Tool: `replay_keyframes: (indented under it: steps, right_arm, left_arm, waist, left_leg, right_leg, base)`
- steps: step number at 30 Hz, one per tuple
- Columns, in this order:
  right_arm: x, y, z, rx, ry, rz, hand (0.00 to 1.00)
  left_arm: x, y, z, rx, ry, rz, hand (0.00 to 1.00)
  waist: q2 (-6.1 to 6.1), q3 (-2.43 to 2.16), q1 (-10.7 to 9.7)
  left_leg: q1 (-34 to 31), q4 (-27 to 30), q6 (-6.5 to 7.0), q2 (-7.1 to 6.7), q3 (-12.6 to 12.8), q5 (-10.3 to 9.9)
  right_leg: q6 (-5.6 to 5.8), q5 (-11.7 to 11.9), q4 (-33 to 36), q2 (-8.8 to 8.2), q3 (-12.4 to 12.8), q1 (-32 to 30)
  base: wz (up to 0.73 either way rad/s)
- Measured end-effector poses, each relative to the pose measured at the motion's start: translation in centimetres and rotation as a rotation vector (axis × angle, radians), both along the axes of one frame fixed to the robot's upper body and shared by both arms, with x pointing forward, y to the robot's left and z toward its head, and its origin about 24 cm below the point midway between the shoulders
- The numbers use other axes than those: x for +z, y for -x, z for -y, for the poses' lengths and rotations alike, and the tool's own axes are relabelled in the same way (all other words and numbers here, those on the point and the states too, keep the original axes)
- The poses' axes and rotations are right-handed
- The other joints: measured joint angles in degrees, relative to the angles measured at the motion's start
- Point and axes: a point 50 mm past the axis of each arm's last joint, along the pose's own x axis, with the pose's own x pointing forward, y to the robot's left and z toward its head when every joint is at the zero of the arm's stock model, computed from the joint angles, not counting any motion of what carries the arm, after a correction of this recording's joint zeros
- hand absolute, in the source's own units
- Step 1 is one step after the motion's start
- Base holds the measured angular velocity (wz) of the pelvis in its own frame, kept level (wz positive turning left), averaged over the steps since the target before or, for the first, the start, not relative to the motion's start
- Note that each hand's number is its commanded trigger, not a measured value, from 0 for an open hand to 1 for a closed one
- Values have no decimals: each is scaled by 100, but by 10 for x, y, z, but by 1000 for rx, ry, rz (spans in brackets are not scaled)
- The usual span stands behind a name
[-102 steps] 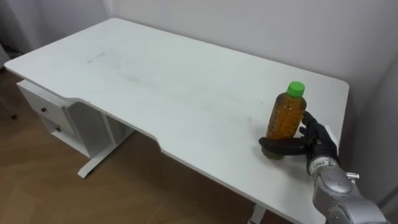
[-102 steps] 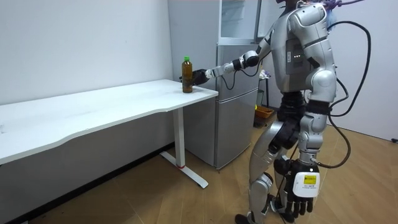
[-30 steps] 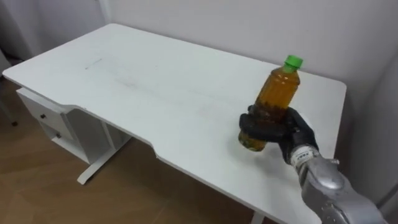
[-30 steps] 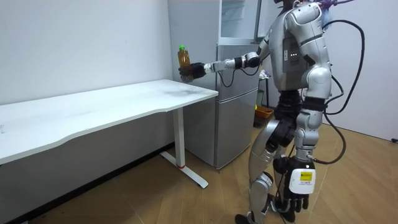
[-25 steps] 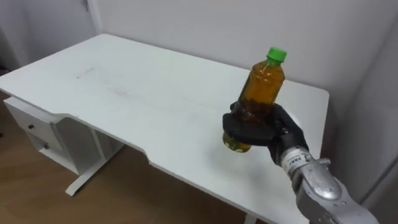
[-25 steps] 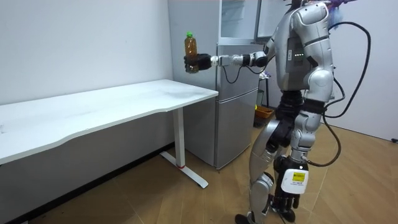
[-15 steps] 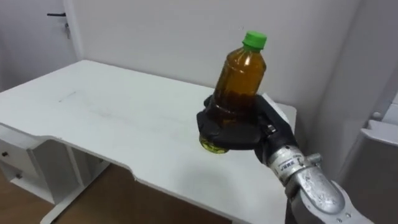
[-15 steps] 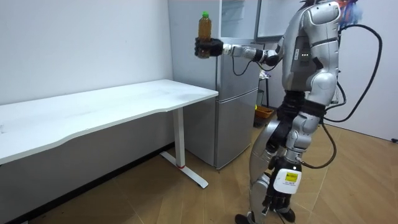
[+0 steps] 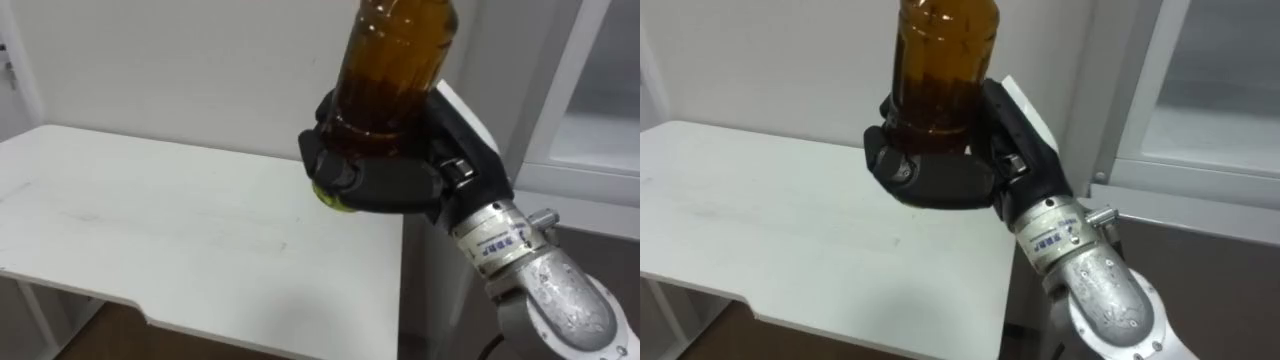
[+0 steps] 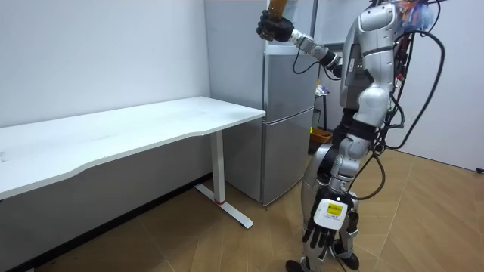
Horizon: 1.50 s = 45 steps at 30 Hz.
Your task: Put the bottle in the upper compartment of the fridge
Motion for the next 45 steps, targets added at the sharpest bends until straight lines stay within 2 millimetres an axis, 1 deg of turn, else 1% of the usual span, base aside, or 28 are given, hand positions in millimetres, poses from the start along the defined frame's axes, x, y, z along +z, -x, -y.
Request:
replay_keyframes:
  steps: [1, 2, 4, 6, 8, 10, 11, 12, 14, 15, 17, 19, 24, 25, 28, 31, 34, 38, 40, 45]
  right_arm:
    - [4, 3, 8, -19, -2, 19, 100]
    - [6, 4, 12, -30, -2, 29, 100]
    - [14, 9, 23, -68, -9, 67, 100]
    - [19, 10, 29, -93, -6, 86, 100]
    - [22, 10, 35, -123, 2, 99, 100]
    - [25, 12, 45, -159, -2, 110, 100]
    - [25, 12, 49, -172, -8, 112, 100]
    - [26, 15, 58, -209, -17, 122, 100]
    - [30, 17, 69, -253, -35, 139, 100]
    - [31, 19, 74, -282, -43, 149, 100]
    - [31, 21, 81, -306, -55, 150, 100]
    - [29, 23, 88, -330, -70, 142, 100]
    - [25, 25, 97, -369, -103, 126, 100]
    - [25, 25, 101, -380, -111, 124, 100]
    - [20, 20, 110, -409, -141, 86, 100]
    - [12, 12, 120, -422, -167, 25, 100]
    - [7, 8, 128, -454, -149, -14, 100]
    - [-1, 2, 135, -481, -158, -68, 100]
    - [-10, -6, 147, -509, -176, -133, 100]
    - [-33, -19, 165, -546, -268, -287, 100]
  left_arm:
    - [0, 2, -1, 1, -1, -5, 0]
    - [0, 3, -1, 2, -2, -7, 0]
    - [0, 7, -2, 13, -6, -11, 0]
    - [1, 9, -3, 16, -10, -14, 0]
    - [1, 10, -4, 16, -11, -16, 0]
    - [1, 12, -6, 39, -14, -18, 0]
    - [1, 13, -7, 50, -13, -15, 0]
    - [2, 14, -8, 65, -12, -10, 0]
    - [2, 15, -8, 71, -11, -9, 0]
    - [2, 14, -8, 70, -10, -8, 0]
    - [2, 14, -8, 69, -10, -8, 0]
    - [2, 13, -8, 65, -13, -8, 0]
    - [1, 13, -7, 62, -11, -8, 0]
    - [2, 12, -7, 59, -12, -5, 0]
    - [2, 12, -7, 56, -6, -2, 0]
    - [2, 12, -7, 55, -2, -1, 0]
    - [2, 14, -7, 56, 2, -4, 0]
    - [2, 16, -6, 56, 6, -17, 0]
    - [2, 14, -7, 45, 4, -15, 0]
    - [2, 16, -8, 41, 3, -27, 0]
  waist:
    - [-11, 8, -47]
    - [-17, 11, -49]
    - [-38, 20, -111]
    - [-49, 23, -233]
    - [-52, 20, -300]
    - [-77, 16, -487]
    - [-85, 9, -512]
    - [-100, 0, -527]
    - [-104, 0, -581]
    - [-103, 0, -666]
    - [-99, 2, -700]
    - [-99, 2, -836]
    - [-111, 2, -1004]
    - [-125, 7, -1023]
    - [-165, -19, -1005]
    - [-176, -26, -992]
    - [-151, -9, -959]
    - [-146, -4, -937]
    - [-178, 12, -930]
    - [-208, 16, -921]
  left_leg:
    - [8, 0, -1, 3, 15, -13]
    - [18, -1, -2, 7, 31, -21]
    - [75, -6, -18, 49, 149, -67]
    - [119, -7, -29, 66, 167, -88]
    - [169, -7, -41, 85, 196, -111]
    - [228, -5, -53, 97, 198, -133]
    - [244, -5, -54, 101, 210, -139]
    - [252, 3, -53, 116, 269, -160]
    - [255, 18, -55, 132, 342, -183]
    - [263, 19, -53, 133, 360, -185]
    - [340, -9, -63, 157, 474, -199]
    - [385, -12, -69, 164, 488, -214]
    - [435, -9, -75, 187, 613, -245]
    - [435, -9, -74, 187, 617, -245]
    - [440, -3, -70, 188, 623, -251]
    - [444, 3, -67, 187, 618, -258]
    - [442, 0, -67, 187, 601, -258]
    - [438, -6, -69, 187, 602, -259]
    - [441, -6, -69, 184, 601, -259]
    - [422, -8, -69, 179, 557, -259]
  right_leg:
    - [1, 2, 1, 1, 13, 2]
    - [2, 2, 2, 2, 28, 3]
    - [-5, 8, 0, 24, 142, 14]
    - [-6, 8, 0, 35, 149, 44]
    - [-5, 8, -3, 44, 149, 75]
    - [-5, 8, -10, 59, 194, 102]
    - [-5, 8, -7, 62, 210, 108]
    - [-6, 8, -7, 69, 274, 92]
    - [-7, 9, -4, 71, 311, 86]
    - [-7, 9, 0, 71, 341, 87]
    - [-7, 9, -1, 81, 434, 83]
    - [-8, 9, 5, 88, 443, 90]
    - [-10, 11, 19, 105, 571, 112]
    - [-12, 12, 20, 105, 574, 108]
    - [-13, 12, 17, 105, 576, 115]
    - [-13, 13, 13, 104, 575, 103]
    - [-13, 13, 12, 104, 577, 103]
    - [-13, 13, 12, 108, 571, 124]
    - [-13, 13, 10, 106, 566, 140]
    - [-12, 12, 8, 106, 548, 132]
  base:
    - [-12]
    - [-17]
    - [-26]
    - [-12]
    - [-7]
    - [0]
    - [-11]
    - [-22]
    - [-21]
    - [-19]
    - [-25]
    - [-11]
    - [-14]
    - [-4]
    - [0]
    - [0]
    - [0]
    - [0]
    - [0]
    - [2]
